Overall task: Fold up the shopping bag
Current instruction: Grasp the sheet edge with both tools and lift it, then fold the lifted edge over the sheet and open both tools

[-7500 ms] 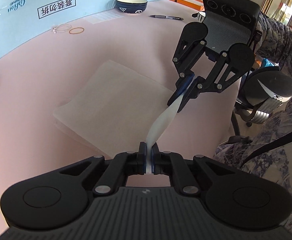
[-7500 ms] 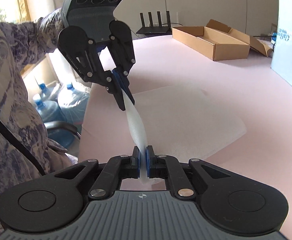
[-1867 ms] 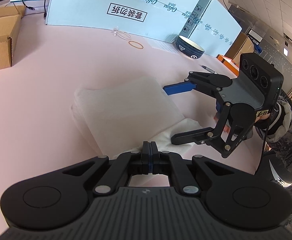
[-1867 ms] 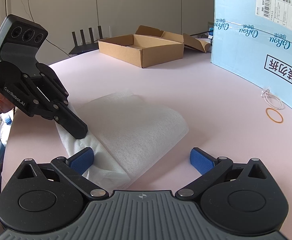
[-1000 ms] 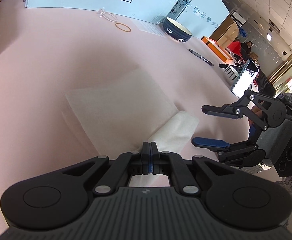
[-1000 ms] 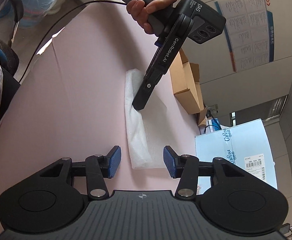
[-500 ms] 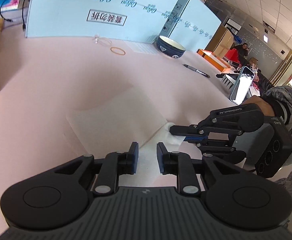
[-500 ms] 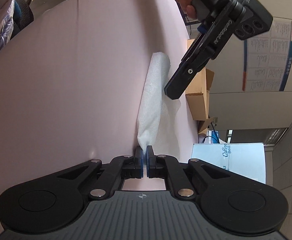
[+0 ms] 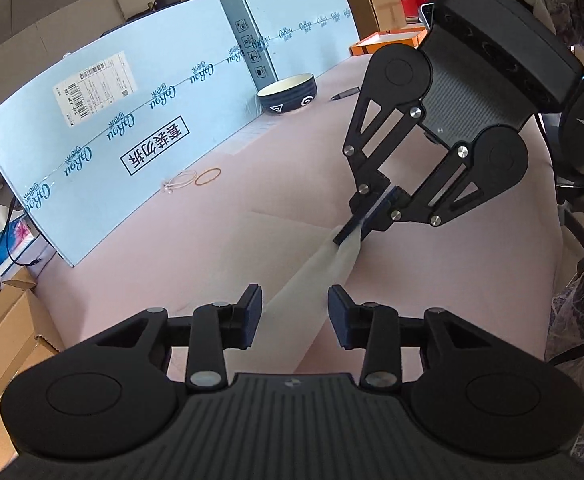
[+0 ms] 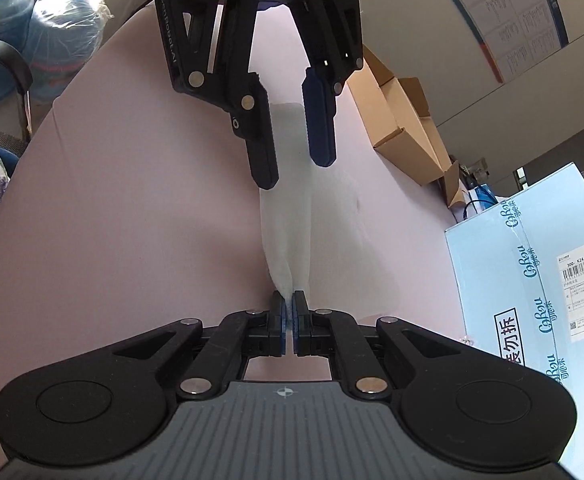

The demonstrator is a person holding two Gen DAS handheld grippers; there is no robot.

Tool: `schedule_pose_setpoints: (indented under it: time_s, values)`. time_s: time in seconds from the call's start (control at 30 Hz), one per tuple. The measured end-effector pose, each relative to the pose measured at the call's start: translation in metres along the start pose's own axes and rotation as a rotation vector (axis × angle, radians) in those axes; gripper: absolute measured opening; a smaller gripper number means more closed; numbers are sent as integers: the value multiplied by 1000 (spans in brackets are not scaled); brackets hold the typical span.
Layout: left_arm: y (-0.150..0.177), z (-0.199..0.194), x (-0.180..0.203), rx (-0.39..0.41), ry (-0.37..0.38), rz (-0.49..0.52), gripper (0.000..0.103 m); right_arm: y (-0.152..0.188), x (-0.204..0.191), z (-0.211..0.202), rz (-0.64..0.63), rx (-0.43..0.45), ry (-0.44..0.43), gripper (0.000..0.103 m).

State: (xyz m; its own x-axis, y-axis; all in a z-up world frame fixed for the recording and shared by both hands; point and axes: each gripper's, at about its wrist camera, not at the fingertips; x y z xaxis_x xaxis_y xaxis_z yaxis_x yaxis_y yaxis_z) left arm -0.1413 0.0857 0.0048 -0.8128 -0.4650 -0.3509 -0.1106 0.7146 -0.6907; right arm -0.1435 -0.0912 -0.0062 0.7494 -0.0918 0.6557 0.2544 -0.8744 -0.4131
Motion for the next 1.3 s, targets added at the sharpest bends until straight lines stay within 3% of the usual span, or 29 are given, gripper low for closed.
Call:
schedule_pose_setpoints:
  time_s: [0.1, 0.17, 0.2, 0.3, 0.4, 0.63, 0.87, 1.07, 1.17, 1.3]
  values:
    - [4, 4, -3, -46, -25, 19, 28, 14, -1, 5, 56, 17, -20, 5]
    - [9, 1, -11, -52, -3, -17, 19, 19, 1, 6, 107, 30, -37, 5]
    - [10, 1, -12, -66, -1, -31, 9, 21, 5, 7, 142, 37, -51, 5]
    - [11, 0, -22, -95, 47, -144, 4, 28, 16, 6, 294, 55, -99, 5]
    - [10, -6, -37, -102, 144, -292, 3, 39, 29, 7, 455, 73, -176, 4]
    - [25, -7, -61, -142, 401, -481, 4, 59, 47, 1, 844, 121, -421, 4]
    - [59, 4, -90, -167, 496, -712, 8, 76, 73, 36, 1155, 192, -597, 4]
    - [95, 26, -124, -184, 698, -935, 9, 82, 77, 49, 1262, 215, -611, 5]
    - [102, 34, -130, -190, 763, -966, 8, 86, 78, 45, 1261, 226, -557, 8]
    - [101, 36, -132, -196, 778, -967, 7, 88, 79, 34, 1246, 256, -405, 9]
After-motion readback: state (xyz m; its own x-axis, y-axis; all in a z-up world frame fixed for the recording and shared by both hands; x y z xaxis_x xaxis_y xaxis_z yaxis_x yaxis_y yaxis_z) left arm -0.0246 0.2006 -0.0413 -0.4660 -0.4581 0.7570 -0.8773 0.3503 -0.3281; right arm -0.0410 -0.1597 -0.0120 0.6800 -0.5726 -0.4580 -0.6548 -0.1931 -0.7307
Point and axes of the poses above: each gripper's, at about its wrist camera, not at the fingertips, and z roughly the way its jaws point, x to its right, y to its underside, and after that the axes turned 2 degrees about z, right-handed
